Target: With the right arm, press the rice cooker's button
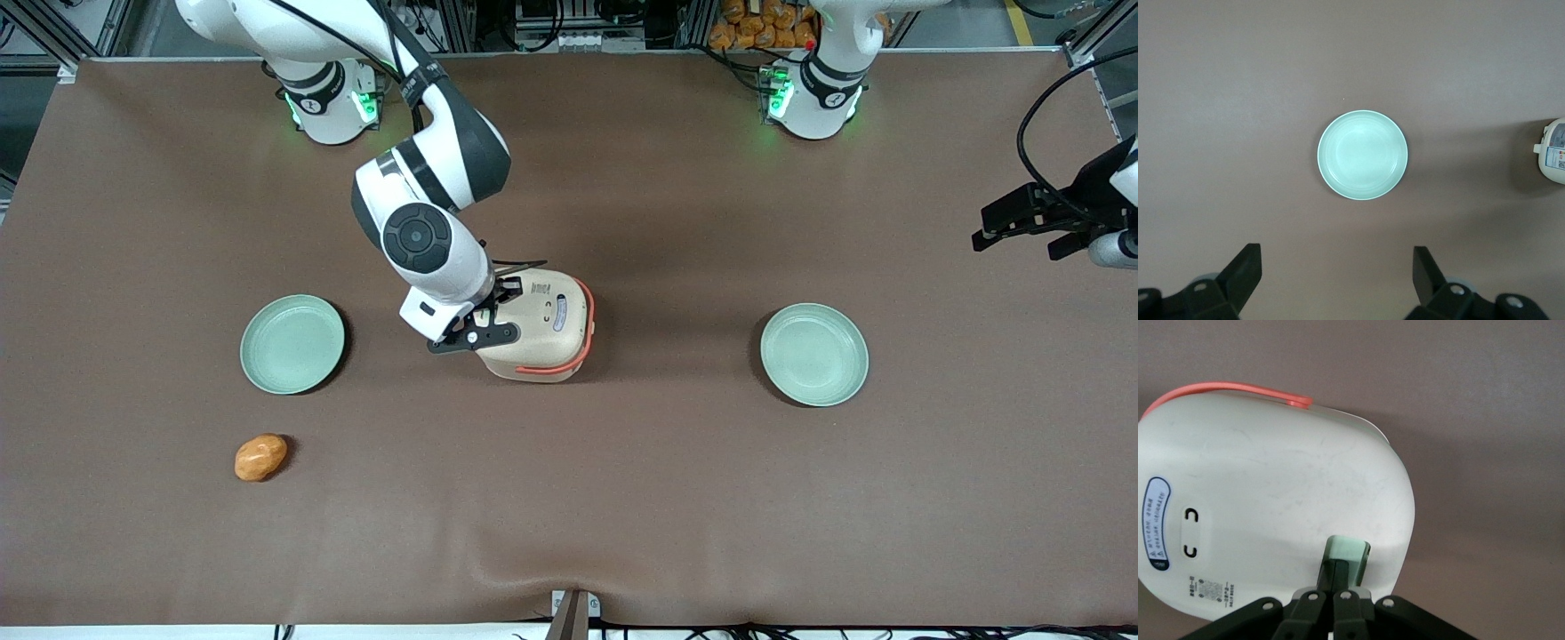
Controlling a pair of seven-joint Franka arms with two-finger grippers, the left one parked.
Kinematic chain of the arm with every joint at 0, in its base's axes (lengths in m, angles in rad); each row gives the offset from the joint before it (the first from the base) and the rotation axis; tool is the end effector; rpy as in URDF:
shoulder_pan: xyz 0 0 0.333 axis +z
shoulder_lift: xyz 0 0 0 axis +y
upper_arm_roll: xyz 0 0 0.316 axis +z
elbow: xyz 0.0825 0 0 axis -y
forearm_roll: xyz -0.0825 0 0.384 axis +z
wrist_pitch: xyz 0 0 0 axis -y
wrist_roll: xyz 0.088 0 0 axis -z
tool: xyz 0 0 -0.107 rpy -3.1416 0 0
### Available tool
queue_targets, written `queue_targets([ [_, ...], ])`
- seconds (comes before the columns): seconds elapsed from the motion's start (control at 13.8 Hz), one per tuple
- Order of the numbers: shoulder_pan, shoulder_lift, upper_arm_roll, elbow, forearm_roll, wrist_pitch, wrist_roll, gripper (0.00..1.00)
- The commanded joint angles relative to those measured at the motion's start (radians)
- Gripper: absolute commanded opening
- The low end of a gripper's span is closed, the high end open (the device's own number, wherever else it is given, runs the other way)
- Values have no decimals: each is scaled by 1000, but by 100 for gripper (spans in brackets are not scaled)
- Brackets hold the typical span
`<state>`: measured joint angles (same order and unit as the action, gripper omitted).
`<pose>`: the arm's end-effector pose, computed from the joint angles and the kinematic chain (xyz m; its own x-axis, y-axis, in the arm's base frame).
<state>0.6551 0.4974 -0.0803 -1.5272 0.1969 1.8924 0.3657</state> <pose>0.5571 0.3872 0.3611 0.9738 0.1462 -0.1741 0.1337 -0.9877 -0.0814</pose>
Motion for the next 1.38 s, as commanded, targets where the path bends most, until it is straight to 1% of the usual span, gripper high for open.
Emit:
queue_targets([
  [0.0, -3, 21, -12, 21, 13, 16, -5, 0],
  [0.22, -12, -32, -12, 85, 18, -12, -2, 0],
  [0.29, -12, -46, -12, 105, 13, -38, -1, 8],
  [0.36, -14, -57, -12, 130, 13, -53, 1, 23],
  [0.51, -25, -97, -12, 147, 15, -55, 1, 46],
  [0.65, -43, -131, -10, 147, 16, -55, 1, 73],
  [0.8, -63, -166, -7, 145, 16, -73, -1, 79],
  [0.87, -84, -184, 11, 145, 12, -94, -1, 87],
  [0.94, -136, -209, 48, 141, 9, -120, 1, 100],
  [1.01, -188, -233, 86, 136, 6, -151, -2, 100],
  [1.23, -303, -313, 132, 136, 4, -225, -11, 100],
  [1.3, -355, -339, 157, 136, -2, -270, -23, 100],
])
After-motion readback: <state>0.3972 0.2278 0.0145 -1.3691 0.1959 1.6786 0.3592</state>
